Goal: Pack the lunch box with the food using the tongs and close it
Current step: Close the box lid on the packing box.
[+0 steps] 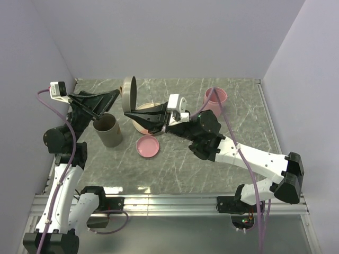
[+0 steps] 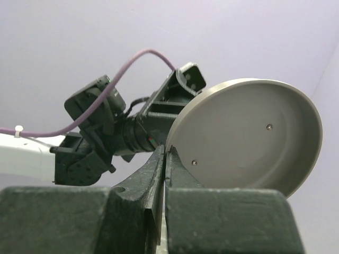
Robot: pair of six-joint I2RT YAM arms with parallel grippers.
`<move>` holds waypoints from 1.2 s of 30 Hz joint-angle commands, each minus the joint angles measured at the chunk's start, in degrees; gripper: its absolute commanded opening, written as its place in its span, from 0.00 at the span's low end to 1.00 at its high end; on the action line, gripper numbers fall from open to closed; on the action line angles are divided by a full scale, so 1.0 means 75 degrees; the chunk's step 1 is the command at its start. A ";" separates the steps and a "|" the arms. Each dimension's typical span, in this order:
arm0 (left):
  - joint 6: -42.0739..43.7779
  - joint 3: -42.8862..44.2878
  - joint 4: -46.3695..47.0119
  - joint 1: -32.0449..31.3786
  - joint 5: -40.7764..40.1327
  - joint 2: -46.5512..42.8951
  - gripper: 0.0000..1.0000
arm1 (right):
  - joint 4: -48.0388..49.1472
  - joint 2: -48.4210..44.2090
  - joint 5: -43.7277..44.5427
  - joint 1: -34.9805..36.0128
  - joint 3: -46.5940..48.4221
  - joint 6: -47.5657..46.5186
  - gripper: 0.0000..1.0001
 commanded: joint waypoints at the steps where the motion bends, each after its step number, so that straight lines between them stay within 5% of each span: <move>1: -0.0104 0.0385 0.0541 -0.0067 -0.0076 -0.0008 0.63 | 0.0625 0.0077 0.0221 0.0163 0.0409 0.0077 0.00; 12: -0.0069 0.0444 0.0260 -0.0231 -0.0135 0.0039 0.62 | 0.1024 0.0417 0.0514 0.0456 0.0573 -0.0111 0.00; 21: -0.0116 0.0525 0.0482 -0.0266 -0.0006 0.0003 0.51 | 0.1012 0.0604 0.0737 0.0561 0.0713 -0.0217 0.00; 27: -0.0186 0.0701 0.0576 -0.0278 0.0087 0.0038 0.31 | 0.0965 0.0686 0.0725 0.0573 0.0737 -0.0146 0.00; 28: -0.0198 0.0725 0.0507 -0.0289 0.0088 0.0038 0.10 | 0.0954 0.0698 0.0748 0.0573 0.0760 -0.0158 0.00; 29: -0.0198 0.0725 0.0425 -0.0289 0.0088 0.0027 0.03 | 0.0954 0.0710 0.0760 0.0573 0.0772 -0.0158 0.00; 34: -0.0141 0.0690 0.0190 -0.0289 0.0088 0.0003 0.01 | 0.0825 0.0686 0.0865 0.0562 0.0795 -0.0251 0.00; 36: 0.0035 0.0655 0.0190 -0.0278 0.0123 -0.0008 0.01 | 0.0650 0.0593 0.0936 0.0562 0.0760 -0.0321 0.08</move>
